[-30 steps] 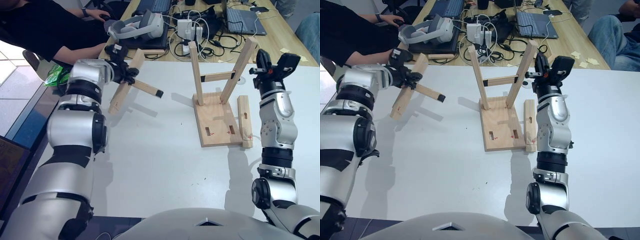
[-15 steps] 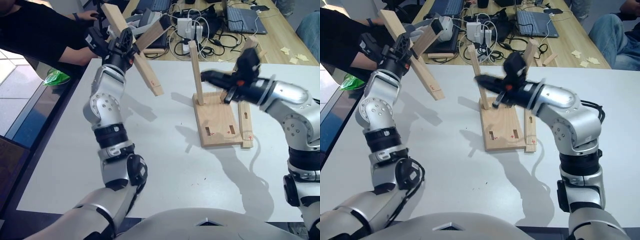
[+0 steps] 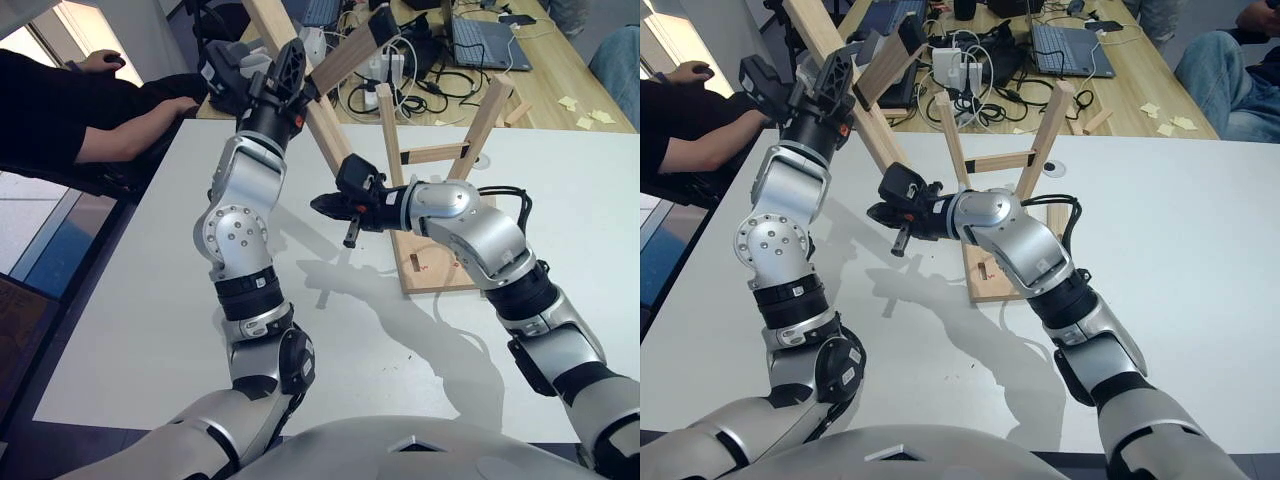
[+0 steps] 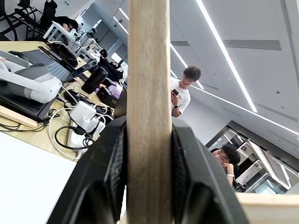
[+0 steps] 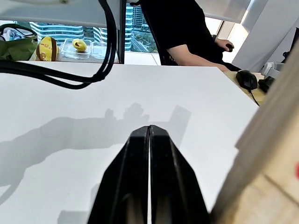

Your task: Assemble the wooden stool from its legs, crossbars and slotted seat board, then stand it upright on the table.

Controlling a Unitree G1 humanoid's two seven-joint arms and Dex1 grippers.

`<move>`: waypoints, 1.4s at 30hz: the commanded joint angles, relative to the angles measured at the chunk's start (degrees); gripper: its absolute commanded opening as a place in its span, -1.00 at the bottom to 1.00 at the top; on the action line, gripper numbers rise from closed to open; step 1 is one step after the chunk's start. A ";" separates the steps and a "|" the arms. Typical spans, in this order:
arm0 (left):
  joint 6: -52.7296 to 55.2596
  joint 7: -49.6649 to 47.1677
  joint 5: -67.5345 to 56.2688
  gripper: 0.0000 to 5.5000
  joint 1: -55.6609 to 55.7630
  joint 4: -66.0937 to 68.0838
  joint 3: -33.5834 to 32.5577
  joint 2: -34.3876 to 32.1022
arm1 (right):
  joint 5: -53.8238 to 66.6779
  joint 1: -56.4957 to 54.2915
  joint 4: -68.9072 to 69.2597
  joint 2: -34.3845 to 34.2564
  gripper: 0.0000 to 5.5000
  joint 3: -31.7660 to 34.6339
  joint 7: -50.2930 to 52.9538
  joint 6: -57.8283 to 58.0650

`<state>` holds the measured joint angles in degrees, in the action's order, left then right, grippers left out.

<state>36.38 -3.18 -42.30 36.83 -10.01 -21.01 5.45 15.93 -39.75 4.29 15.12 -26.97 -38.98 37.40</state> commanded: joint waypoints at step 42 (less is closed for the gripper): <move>0.35 -12.22 -5.42 -0.62 -3.01 -2.12 -1.38 -6.16 | -11.91 30.06 -7.14 33.78 -1.00 12.77 -19.60 -9.39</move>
<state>37.91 -14.48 -47.94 31.73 -12.35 -21.79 -0.29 3.75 -10.20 -3.63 47.86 -13.13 -56.22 26.99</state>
